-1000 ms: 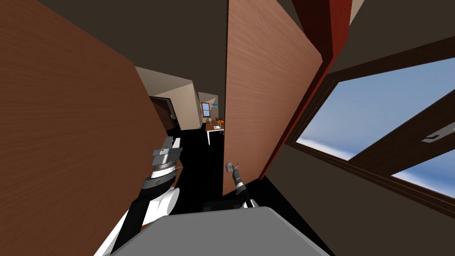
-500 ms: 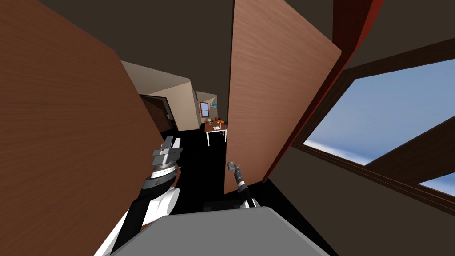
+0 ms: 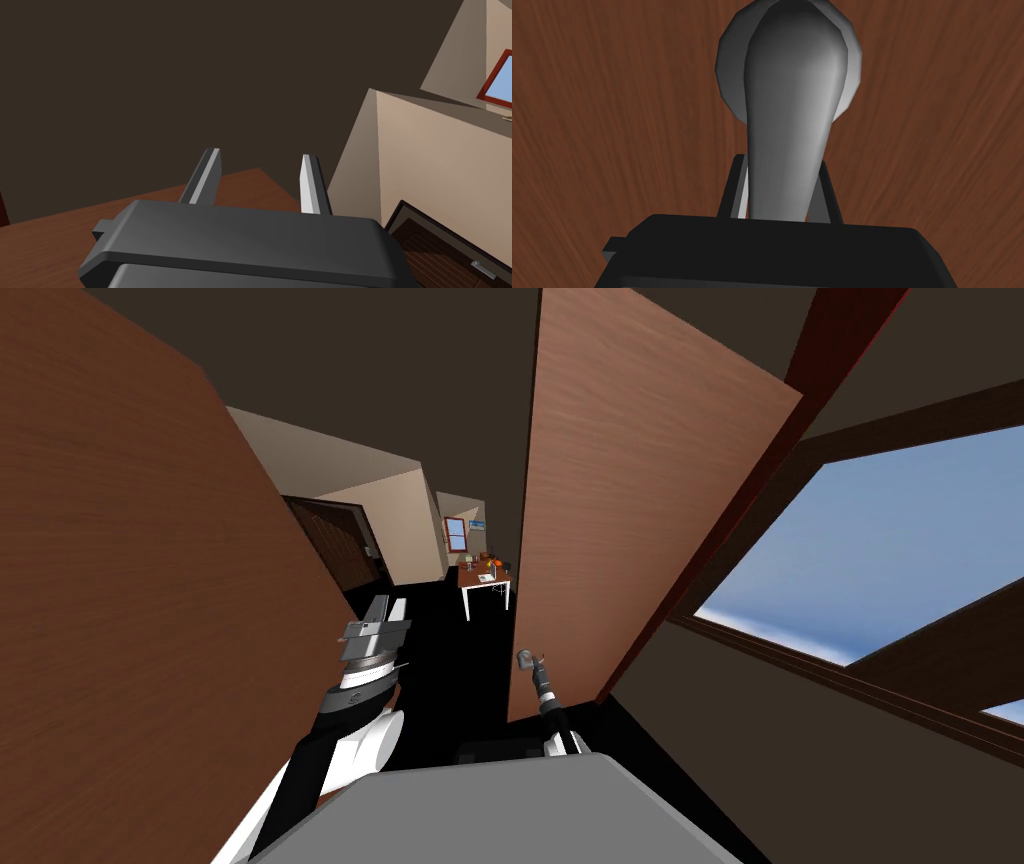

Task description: Push the door open

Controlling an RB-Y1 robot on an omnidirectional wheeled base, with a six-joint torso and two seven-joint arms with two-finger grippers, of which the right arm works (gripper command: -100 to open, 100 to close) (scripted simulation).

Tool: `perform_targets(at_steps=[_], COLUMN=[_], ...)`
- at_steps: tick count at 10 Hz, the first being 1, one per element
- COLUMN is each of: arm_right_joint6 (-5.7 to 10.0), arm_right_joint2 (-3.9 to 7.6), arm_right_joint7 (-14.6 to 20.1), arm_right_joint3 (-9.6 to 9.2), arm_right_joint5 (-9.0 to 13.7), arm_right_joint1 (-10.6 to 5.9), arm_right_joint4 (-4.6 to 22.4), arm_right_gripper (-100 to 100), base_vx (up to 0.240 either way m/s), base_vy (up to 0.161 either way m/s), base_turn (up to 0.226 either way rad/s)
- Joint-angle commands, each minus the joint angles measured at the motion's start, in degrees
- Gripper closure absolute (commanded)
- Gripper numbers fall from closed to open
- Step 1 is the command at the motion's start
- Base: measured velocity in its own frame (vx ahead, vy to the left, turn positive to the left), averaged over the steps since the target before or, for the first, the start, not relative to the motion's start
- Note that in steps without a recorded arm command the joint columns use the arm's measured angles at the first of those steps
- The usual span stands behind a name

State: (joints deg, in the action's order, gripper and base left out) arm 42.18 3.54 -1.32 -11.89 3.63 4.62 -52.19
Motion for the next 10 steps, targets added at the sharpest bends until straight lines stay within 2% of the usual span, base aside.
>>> perform_targets(at_steps=[1, 5, 10], arm_right_joint6=[-0.01, 0.00, 0.01], arm_right_joint2=[0.16, -0.76, -2.03], arm_right_joint7=[-0.6, -1.6, -2.5], arm_right_joint3=[2.02, 5.25, 8.11], arm_right_joint5=[0.7, 1.8, 2.9], arm_right_joint1=[-0.26, -0.98, -1.61], arm_right_joint4=[-0.4, 0.5, 1.3], arm_right_gripper=[100, 100, 100], base_vx=[0.128, 0.160, 0.169], base_vy=[0.145, 0.125, 0.120], base_turn=[-0.062, -0.087, -0.065])
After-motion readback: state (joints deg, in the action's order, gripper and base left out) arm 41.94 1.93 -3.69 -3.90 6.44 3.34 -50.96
